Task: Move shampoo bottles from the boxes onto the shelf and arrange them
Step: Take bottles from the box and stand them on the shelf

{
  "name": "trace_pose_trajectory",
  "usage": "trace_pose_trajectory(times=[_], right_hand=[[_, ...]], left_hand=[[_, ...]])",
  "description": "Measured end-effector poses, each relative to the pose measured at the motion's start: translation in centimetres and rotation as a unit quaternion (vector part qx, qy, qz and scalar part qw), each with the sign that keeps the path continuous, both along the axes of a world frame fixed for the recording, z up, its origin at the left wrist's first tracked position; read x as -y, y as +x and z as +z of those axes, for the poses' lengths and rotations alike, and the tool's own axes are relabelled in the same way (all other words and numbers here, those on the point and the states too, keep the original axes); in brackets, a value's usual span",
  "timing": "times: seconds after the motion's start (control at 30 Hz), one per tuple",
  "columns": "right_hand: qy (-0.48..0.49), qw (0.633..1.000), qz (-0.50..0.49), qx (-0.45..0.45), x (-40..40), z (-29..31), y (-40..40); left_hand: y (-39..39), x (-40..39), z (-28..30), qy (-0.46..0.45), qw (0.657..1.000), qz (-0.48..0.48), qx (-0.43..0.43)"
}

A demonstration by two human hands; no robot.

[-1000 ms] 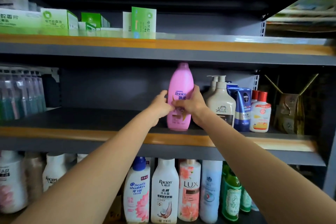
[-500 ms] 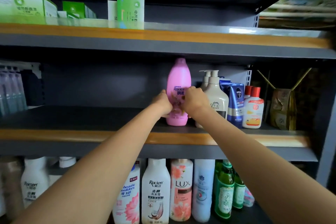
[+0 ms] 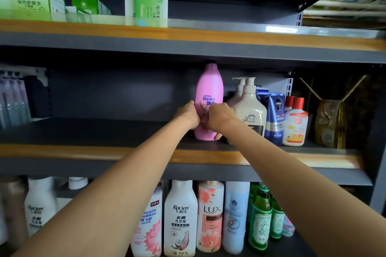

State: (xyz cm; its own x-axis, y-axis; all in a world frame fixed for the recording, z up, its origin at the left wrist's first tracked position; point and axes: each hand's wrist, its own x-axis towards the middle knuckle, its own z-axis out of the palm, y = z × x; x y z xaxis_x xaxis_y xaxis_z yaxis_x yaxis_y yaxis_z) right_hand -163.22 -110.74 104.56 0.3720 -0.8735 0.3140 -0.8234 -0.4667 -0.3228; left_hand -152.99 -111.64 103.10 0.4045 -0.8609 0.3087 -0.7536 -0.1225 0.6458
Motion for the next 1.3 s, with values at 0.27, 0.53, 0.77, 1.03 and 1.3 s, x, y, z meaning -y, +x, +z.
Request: trace_pose_trajectory(times=[0.27, 0.53, 0.77, 1.03, 1.3], right_hand=[[-0.049, 0.997, -0.035, -0.038, 0.1, 0.4, 1.2], [-0.065, 0.994, -0.051, -0.075, 1.0, 0.0, 2.0], [-0.194, 0.977, -0.014, -0.088, -2.7, 0.5, 0.4], [-0.355, 0.925, 0.136, 0.011, -10.9, -6.4, -7.7], [0.222, 0.834, 0.251, -0.438, -14.5, -27.3, -10.0]], left_hand=[[0.1, -2.2, 0.7, 0.047, 0.995, -0.084, -0.041], [-0.4, -2.5, 1.1, 0.066, 0.993, -0.096, 0.024], [-0.5, -6.2, 0.7, -0.110, 0.973, -0.010, 0.201], [-3.4, -16.4, -7.5, -0.300, 0.891, -0.108, 0.323], [-4.7, -22.8, -27.9, 0.110, 0.845, -0.336, 0.401]])
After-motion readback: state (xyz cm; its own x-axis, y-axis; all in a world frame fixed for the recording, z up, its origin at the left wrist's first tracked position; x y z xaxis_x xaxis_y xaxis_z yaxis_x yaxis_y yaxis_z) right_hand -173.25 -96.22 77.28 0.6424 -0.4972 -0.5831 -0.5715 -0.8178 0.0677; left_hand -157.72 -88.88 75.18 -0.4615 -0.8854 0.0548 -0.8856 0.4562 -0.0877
